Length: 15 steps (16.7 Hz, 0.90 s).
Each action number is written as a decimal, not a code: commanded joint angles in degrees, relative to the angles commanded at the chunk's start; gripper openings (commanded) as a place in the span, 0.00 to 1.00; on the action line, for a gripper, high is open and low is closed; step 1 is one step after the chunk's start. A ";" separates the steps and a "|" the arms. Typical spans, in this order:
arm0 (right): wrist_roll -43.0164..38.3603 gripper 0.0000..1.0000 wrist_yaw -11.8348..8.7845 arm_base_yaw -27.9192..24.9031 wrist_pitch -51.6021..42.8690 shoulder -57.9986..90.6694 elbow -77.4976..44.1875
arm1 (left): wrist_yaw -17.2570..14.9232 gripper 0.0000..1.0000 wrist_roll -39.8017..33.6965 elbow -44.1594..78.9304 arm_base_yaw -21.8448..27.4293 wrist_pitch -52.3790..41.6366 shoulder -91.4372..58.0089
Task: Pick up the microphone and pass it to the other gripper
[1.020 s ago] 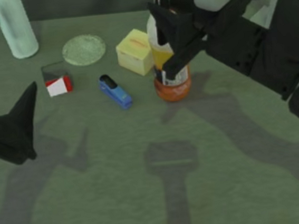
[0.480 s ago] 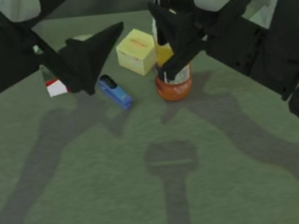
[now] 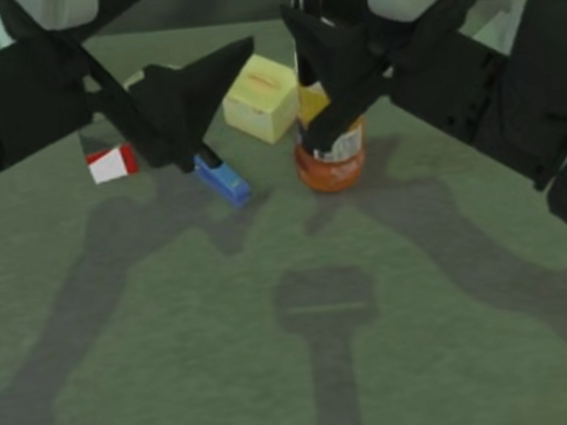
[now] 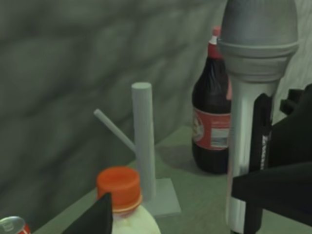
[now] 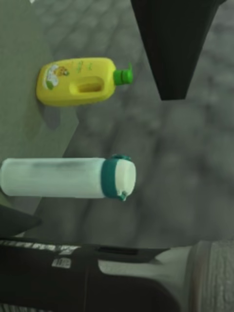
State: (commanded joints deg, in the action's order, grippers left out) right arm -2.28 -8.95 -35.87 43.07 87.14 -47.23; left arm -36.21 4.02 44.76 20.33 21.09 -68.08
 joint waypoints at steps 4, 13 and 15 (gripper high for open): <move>0.00 0.00 0.00 0.00 0.00 0.00 0.00 | 3.05 1.00 -0.09 5.23 3.51 1.85 -6.64; 0.00 0.00 0.00 0.00 0.00 0.00 0.00 | 9.95 1.00 -0.29 15.31 10.60 5.33 -20.21; 0.00 0.00 0.00 0.00 0.00 0.00 0.00 | 9.95 0.92 -0.29 15.31 10.60 5.33 -20.21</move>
State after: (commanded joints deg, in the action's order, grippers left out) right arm -2.28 -8.95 -35.87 43.07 87.14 -47.23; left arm -26.26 3.73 60.07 30.93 26.43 -88.29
